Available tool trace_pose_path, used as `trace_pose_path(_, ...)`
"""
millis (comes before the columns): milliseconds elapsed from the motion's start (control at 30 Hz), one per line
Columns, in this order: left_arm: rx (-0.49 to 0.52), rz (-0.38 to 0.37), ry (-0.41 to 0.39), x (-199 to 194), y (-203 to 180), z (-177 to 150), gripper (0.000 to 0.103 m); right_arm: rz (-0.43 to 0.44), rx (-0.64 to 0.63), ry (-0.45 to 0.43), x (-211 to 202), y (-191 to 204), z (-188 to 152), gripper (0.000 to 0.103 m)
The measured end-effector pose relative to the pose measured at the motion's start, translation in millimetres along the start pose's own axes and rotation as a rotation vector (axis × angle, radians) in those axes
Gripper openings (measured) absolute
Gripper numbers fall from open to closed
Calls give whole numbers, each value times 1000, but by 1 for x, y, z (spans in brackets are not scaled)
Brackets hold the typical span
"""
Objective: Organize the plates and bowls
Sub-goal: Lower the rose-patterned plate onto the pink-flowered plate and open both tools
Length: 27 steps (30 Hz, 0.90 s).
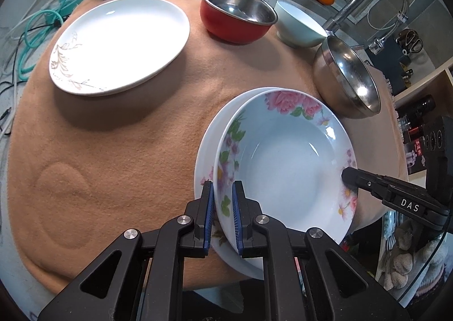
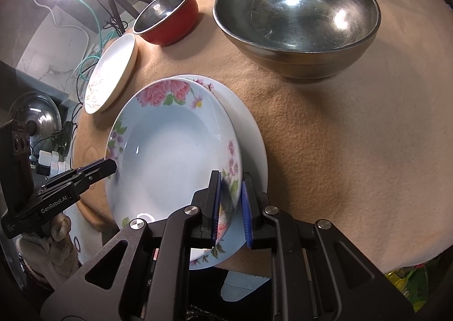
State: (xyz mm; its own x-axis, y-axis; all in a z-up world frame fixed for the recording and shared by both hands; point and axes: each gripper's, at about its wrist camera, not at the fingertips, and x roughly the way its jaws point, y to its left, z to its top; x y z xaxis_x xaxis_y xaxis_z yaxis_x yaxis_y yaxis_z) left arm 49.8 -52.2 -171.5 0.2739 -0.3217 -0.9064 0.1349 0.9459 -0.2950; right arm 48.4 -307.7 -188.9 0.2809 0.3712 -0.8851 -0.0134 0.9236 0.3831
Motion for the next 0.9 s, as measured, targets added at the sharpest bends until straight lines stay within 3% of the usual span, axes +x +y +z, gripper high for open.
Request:
trace_pose_path(667, 6, 7, 2, 0, 0, 1, 11, -56, -49, 6, 2, 8, 1, 18)
trace_pose_path(900, -3, -5, -7, -4, 5, 3, 11, -64, -41, -12, -6, 4, 3, 30)
